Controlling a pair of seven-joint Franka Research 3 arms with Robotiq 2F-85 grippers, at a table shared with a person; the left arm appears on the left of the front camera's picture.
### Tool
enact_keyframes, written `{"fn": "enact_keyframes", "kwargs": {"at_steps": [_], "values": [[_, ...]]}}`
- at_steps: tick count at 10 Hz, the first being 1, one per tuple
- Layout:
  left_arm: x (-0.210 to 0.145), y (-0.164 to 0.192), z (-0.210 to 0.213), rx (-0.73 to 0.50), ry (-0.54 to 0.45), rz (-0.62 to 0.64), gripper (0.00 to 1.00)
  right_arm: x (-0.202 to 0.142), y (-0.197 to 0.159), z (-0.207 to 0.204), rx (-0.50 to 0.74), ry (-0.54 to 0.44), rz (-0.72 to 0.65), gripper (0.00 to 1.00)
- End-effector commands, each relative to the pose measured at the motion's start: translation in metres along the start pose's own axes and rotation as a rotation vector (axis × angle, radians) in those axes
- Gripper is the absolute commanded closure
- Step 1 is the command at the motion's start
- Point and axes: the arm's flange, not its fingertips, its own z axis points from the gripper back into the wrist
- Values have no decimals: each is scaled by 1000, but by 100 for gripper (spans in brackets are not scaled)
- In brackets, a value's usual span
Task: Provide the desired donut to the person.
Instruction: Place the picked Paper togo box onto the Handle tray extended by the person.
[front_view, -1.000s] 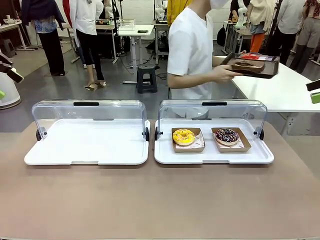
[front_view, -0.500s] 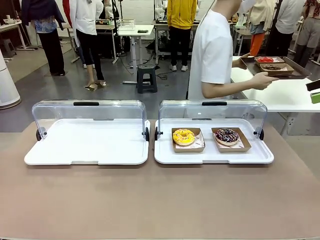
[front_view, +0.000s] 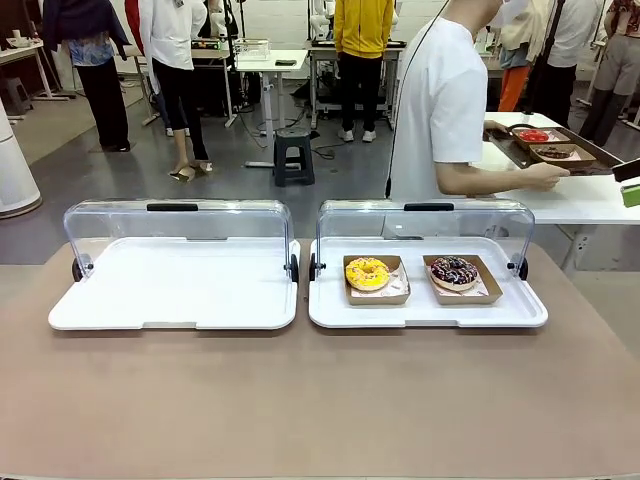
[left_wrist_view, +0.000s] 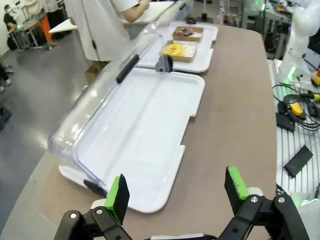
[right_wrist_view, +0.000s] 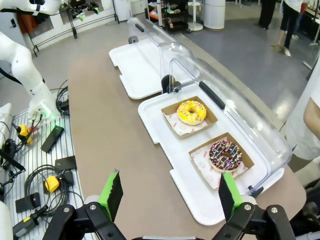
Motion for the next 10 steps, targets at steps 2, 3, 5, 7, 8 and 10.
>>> {"fn": "enact_keyframes", "kwargs": {"at_steps": [2,3,5,7,8,10], "values": [[0,3,4,30,3,-1,0,1,-1,-3,3,-25,10,0],[0,3,4,30,3,-1,0,1,-1,-3,3,-25,10,0],[0,3,4,30,3,-1,0,1,-1,-3,3,-25,10,0],[0,3,4,30,3,-1,0,1,-1,-3,3,-25,10,0],[0,3,4,30,3,-1,0,1,-1,-3,3,-25,10,0],[2,3,12,1,-127,-10,0,1,-1,-3,3,-25,10,0]]}}
